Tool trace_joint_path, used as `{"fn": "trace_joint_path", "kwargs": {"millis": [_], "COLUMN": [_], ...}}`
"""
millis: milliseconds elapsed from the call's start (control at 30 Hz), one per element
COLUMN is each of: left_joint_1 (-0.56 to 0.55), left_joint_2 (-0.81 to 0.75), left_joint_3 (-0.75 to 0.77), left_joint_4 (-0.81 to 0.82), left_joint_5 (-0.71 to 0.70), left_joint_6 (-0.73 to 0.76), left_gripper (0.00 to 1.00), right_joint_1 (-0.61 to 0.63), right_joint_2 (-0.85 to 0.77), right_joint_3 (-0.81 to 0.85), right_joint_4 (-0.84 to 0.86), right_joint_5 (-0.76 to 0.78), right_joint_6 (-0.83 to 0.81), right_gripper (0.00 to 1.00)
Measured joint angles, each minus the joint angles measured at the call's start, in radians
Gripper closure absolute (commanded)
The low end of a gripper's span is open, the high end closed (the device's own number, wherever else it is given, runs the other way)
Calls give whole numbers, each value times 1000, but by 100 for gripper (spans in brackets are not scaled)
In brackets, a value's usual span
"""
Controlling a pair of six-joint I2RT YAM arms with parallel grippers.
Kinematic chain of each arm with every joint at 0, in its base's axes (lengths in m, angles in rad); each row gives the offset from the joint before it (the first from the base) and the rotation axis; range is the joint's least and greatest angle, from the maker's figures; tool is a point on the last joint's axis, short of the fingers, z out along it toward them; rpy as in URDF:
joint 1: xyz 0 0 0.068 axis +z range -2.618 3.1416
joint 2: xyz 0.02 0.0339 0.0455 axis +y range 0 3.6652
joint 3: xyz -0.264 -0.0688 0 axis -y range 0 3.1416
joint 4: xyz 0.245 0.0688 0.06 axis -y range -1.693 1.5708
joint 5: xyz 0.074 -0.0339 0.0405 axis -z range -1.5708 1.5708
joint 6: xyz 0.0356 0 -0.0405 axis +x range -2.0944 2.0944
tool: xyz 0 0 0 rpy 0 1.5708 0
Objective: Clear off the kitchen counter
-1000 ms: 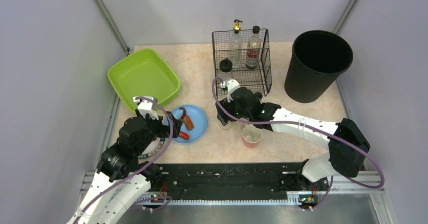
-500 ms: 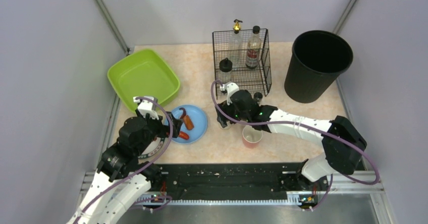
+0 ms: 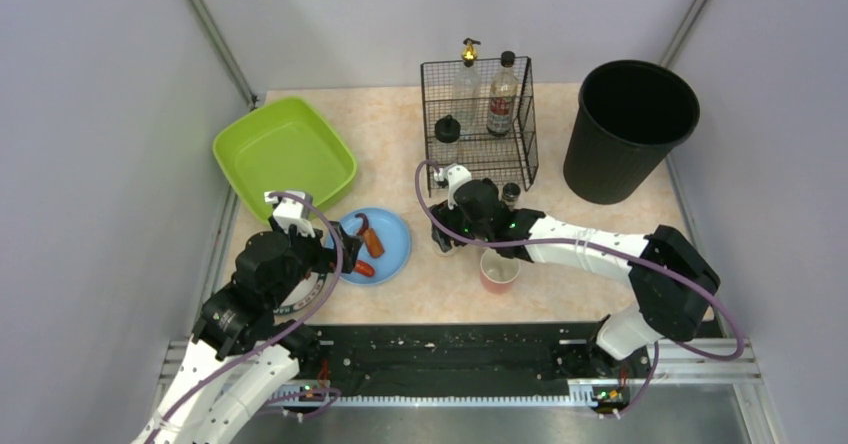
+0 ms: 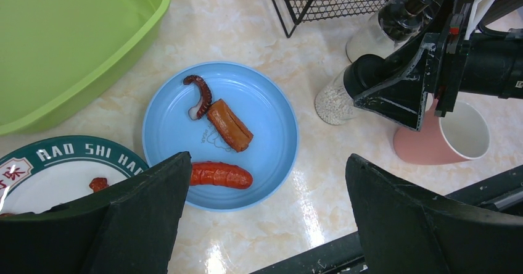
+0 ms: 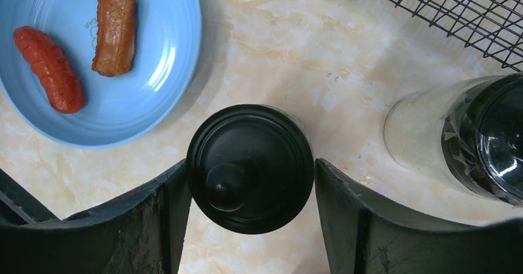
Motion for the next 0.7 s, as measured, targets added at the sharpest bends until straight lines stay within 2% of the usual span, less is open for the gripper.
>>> {"fn": "trace_joint_path", "kwargs": {"millis": [133,300,367,700], "left_joint_1": [0,0,0,0], "left_joint_2": [0,0,0,0], "left_joint_3": [0,0,0,0], "left_joint_4": [0,0,0,0], "left_joint_5": [0,0,0,1], "left_joint_6": [0,0,0,0], "left_gripper": [1,1,1,1], "right_joint_1": [5,11,12,45], "right_joint_2": [0,2,2,-6], "right_joint_3": [0,1,2,37], "right_joint_4": [2,3,3,-60], "right_joint_5": [15,25,30,60], "right_joint_6": [-2,-3,-3,-11], "right_gripper": [53,86,90,99]}}
